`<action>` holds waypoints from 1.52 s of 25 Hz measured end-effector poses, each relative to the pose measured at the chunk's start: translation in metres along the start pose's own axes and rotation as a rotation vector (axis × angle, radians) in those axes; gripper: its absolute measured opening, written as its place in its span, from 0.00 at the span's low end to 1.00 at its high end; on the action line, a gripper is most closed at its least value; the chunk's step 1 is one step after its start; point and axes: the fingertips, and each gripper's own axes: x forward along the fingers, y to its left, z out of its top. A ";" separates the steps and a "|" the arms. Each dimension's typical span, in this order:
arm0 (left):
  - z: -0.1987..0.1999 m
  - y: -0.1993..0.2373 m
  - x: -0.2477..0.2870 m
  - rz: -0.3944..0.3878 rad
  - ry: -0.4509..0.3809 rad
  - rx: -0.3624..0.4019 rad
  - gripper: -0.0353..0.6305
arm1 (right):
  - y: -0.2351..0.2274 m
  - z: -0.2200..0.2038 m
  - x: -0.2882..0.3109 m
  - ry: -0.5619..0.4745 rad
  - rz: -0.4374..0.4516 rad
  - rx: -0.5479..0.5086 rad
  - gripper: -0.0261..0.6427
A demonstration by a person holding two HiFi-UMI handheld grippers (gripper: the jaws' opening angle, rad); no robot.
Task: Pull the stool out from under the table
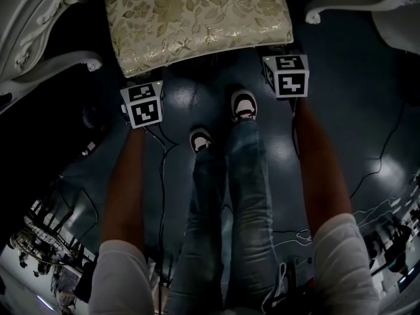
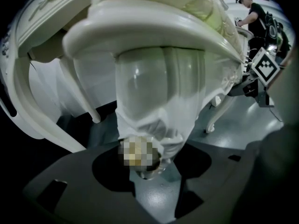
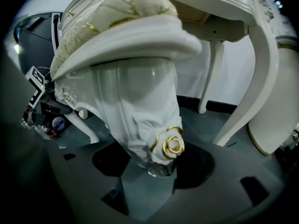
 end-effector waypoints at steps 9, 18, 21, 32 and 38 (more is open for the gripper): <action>-0.029 -0.025 -0.028 -0.008 -0.018 -0.003 0.44 | 0.009 -0.038 -0.036 0.018 -0.016 0.010 0.43; -0.086 -0.056 -0.074 -0.026 -0.021 0.006 0.44 | 0.035 -0.094 -0.090 0.024 -0.030 0.023 0.43; -0.092 -0.059 -0.081 -0.034 -0.013 0.010 0.44 | 0.037 -0.099 -0.097 0.024 -0.034 0.023 0.43; -0.096 -0.058 -0.078 -0.006 -0.015 -0.023 0.44 | 0.035 -0.096 -0.093 0.039 -0.020 0.008 0.43; -0.092 -0.060 -0.080 -0.005 0.011 -0.022 0.44 | 0.035 -0.097 -0.095 0.039 -0.011 0.004 0.43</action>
